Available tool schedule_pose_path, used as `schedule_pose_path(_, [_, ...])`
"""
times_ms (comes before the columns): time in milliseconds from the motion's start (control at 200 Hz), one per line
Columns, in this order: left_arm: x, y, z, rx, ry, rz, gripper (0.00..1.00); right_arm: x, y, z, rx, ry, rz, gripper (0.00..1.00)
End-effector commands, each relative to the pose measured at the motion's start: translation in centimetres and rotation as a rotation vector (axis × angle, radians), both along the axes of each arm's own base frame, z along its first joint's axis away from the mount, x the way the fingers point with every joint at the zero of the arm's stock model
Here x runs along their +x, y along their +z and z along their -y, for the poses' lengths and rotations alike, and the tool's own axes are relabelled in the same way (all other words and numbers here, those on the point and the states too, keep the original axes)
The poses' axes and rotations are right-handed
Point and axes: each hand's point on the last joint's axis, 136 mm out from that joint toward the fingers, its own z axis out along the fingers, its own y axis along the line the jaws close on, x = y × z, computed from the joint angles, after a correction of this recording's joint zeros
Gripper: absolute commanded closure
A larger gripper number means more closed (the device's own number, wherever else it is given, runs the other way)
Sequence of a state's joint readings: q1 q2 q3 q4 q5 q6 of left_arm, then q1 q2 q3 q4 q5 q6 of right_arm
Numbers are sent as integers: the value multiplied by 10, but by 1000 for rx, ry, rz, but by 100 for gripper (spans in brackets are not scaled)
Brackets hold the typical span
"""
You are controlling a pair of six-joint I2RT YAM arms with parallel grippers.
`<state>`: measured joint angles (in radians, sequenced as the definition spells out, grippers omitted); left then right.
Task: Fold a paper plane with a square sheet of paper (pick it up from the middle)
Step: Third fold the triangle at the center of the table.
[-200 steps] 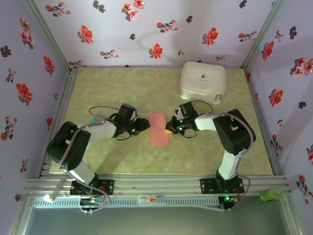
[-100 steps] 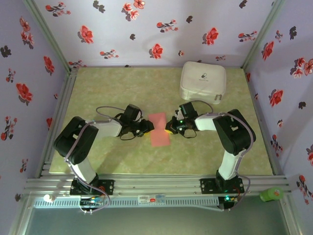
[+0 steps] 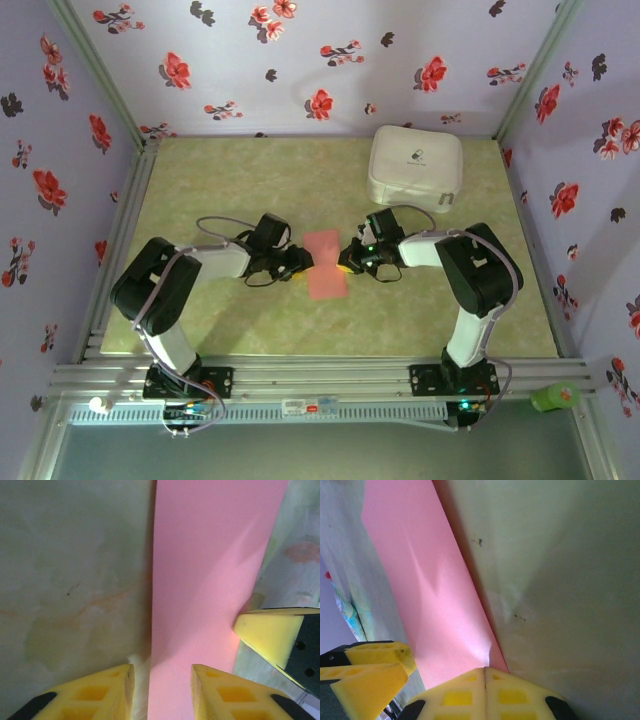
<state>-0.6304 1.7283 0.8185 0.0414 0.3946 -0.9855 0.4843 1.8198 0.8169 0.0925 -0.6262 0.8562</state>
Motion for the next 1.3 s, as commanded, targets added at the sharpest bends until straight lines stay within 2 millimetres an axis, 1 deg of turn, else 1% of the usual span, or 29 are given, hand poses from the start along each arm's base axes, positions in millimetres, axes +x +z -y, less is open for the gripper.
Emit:
schedule_pose_path(0, [2, 4, 14, -37, -49, 16, 67, -17, -31, 21, -122, -24, -81, 95])
schedule_pose_path(135, [3, 4, 15, -40, -49, 18, 71, -17, -31, 21, -124, -23, -80, 95])
schedule_pose_path(195, [4, 5, 15, -43, -44, 22, 76, -17, -31, 21, -123, -24, -82, 95])
schedule_pose_path(355, [4, 4, 14, -43, -24, 22, 80, -14, -27, 20, -117, -26, -71, 94])
schedule_pose_path(485, [5, 5, 11, -36, -7, 29, 87, -12, -23, 18, -109, -24, -60, 92])
schedule_pose_path(560, [6, 8, 9, -34, 1, 36, 91, -9, -15, 16, -96, -21, -36, 88])
schedule_pose_path(650, [7, 11, 7, -38, 23, 38, 94, -2, 7, 12, -76, -8, 32, 81])
schedule_pose_path(715, [8, 15, 6, -59, 52, 24, 94, 0, 22, 12, -94, 9, 89, 77])
schedule_pose_path(780, [8, 20, 7, -75, 66, 19, 95, -1, 33, 18, -152, 32, 157, 72])
schedule_pose_path(830, [7, 23, 8, -87, 67, 16, 95, -6, 42, 20, -195, 68, 227, 68])
schedule_pose_path(895, [7, 27, 10, -100, 64, 14, 95, -14, 50, 18, -250, 148, 346, 64])
schedule_pose_path(940, [6, 28, 10, -102, 63, 13, 95, -21, 55, 14, -285, 217, 434, 63])
schedule_pose_path(1065, [5, 26, 9, -106, 73, 3, 95, -41, 60, -1, -388, 389, 702, 61])
schedule_pose_path(1165, [4, 27, 9, -123, 83, 3, 95, -61, 68, -23, -406, 518, 944, 58])
schedule_pose_path(1225, [4, 27, 9, -129, 87, 3, 95, -73, 72, -34, -420, 591, 1091, 55])
schedule_pose_path(1295, [4, 27, 9, -132, 89, 2, 95, -86, 74, -46, -436, 670, 1214, 51])
